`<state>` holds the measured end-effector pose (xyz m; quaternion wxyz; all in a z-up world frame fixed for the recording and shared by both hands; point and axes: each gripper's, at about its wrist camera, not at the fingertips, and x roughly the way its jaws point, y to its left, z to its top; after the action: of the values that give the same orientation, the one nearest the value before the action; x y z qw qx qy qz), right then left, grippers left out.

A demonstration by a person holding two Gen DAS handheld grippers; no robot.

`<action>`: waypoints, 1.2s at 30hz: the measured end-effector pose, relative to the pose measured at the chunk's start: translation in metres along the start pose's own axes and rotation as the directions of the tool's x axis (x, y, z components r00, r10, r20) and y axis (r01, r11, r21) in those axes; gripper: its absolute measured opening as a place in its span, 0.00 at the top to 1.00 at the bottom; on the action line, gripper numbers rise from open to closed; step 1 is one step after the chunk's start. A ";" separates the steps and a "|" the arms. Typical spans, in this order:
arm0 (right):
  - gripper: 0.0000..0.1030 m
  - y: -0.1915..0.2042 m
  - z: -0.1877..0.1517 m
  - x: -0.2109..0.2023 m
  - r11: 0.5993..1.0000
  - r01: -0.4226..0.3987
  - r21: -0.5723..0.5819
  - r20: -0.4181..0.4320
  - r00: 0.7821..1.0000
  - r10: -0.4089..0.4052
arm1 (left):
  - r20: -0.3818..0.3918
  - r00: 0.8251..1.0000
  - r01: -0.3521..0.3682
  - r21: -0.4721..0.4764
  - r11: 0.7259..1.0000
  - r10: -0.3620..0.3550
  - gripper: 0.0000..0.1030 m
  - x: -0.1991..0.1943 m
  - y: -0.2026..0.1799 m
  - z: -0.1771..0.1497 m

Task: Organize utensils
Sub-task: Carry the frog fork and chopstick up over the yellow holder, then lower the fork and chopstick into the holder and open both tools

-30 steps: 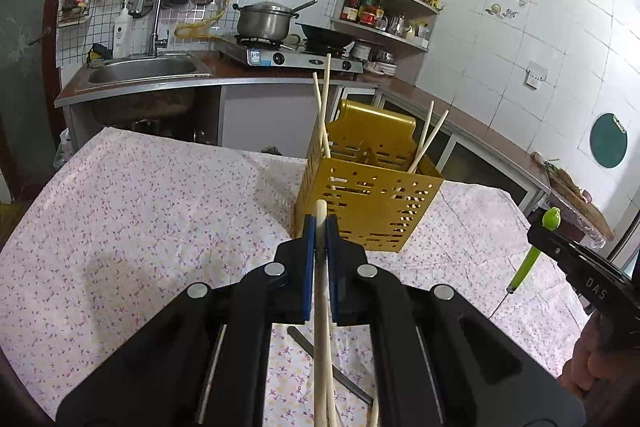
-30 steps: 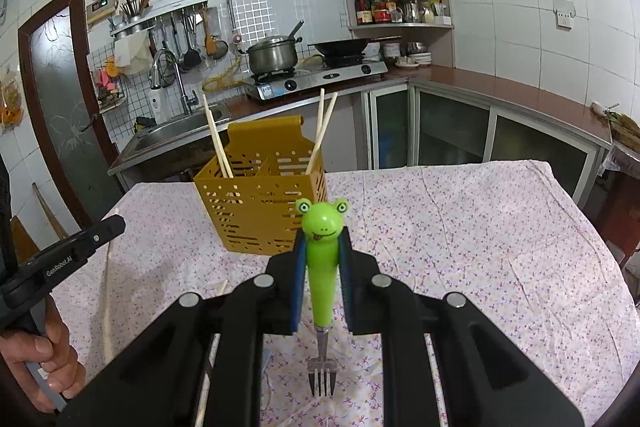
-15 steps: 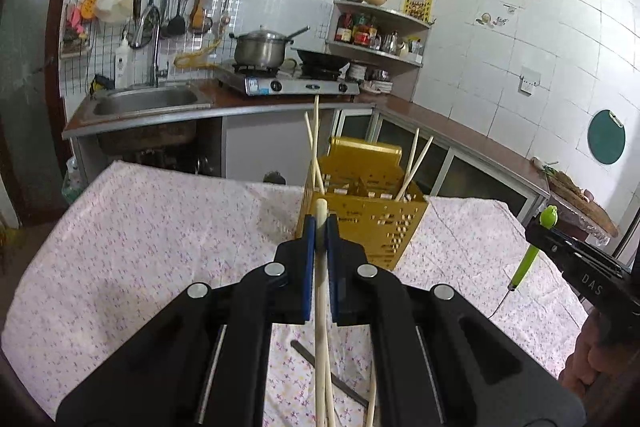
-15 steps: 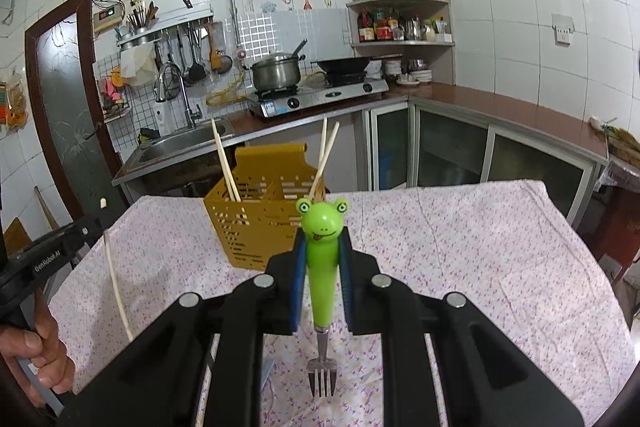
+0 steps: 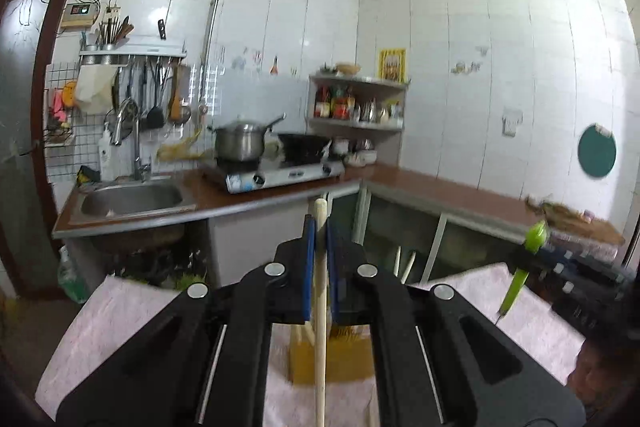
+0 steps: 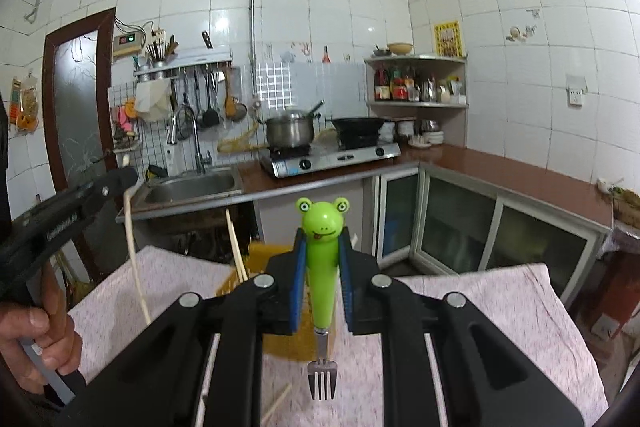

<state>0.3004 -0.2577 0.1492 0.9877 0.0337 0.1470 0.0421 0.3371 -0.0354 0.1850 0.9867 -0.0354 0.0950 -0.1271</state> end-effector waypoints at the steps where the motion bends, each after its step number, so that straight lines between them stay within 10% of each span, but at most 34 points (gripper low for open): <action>1: 0.85 0.001 0.005 0.004 1.000 -0.003 -0.001 0.008 1.000 0.003 | 0.016 1.000 0.006 -0.001 1.000 -0.006 0.96 0.004 -0.001 0.006; 15: 0.85 -0.001 0.032 0.066 0.999 -0.044 0.021 0.108 0.993 0.042 | 0.113 0.994 -0.011 0.044 0.999 0.006 0.96 0.065 -0.021 0.022; 36: 0.85 -0.002 0.006 0.130 0.995 -0.084 0.045 0.042 0.996 0.082 | 0.099 0.994 -0.058 0.023 0.998 0.055 0.96 0.124 -0.003 -0.004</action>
<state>0.4264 -0.2475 0.1173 0.9868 0.0634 0.1265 0.0790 0.4534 -0.0701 0.1594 0.9937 -0.0264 0.0455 -0.0986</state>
